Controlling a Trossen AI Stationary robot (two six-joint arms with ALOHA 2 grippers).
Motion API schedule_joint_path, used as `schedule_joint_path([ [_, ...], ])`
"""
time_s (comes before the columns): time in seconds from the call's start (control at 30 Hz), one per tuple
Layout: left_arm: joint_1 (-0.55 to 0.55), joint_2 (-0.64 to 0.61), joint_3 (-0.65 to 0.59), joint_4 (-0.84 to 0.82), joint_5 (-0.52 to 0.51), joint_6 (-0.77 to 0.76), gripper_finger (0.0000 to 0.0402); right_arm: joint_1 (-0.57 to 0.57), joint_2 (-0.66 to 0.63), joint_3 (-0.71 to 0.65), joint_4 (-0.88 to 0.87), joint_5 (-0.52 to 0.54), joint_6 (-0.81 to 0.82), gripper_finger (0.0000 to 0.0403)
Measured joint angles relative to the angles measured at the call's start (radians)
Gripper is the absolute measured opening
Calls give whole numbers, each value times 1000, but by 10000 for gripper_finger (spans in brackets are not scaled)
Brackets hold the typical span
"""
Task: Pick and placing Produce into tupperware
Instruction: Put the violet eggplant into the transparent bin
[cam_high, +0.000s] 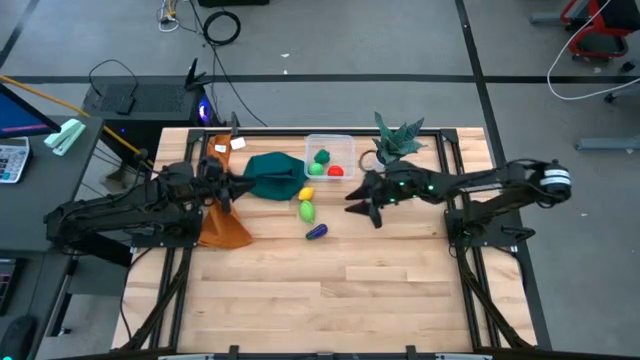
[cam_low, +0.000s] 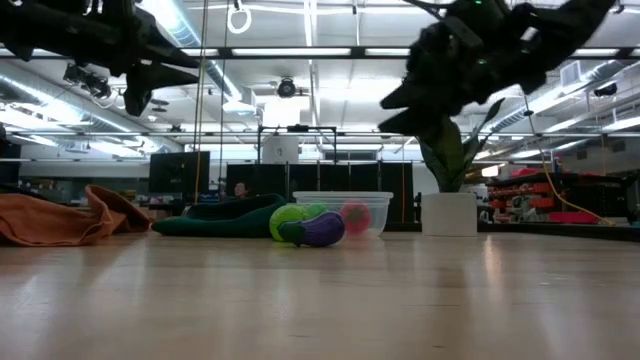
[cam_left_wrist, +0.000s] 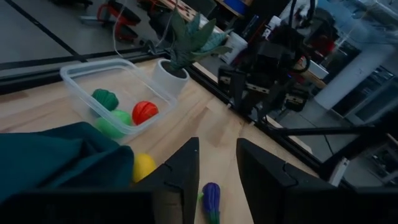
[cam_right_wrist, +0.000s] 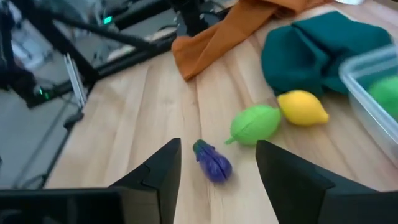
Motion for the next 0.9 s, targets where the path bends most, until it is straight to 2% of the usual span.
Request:
schedule_joint_path([
  [0.2,-1,-1,0,-12,73,0,116,33,137,163,-141,6,-167,200],
  [0.5,-1,-2,0,-55,85,0,105,84,292,342,-330,7,-373,241],
  [0.9,0,-2,0,-27,84,-1,105,124,412,377,-350,8,-427,247],
])
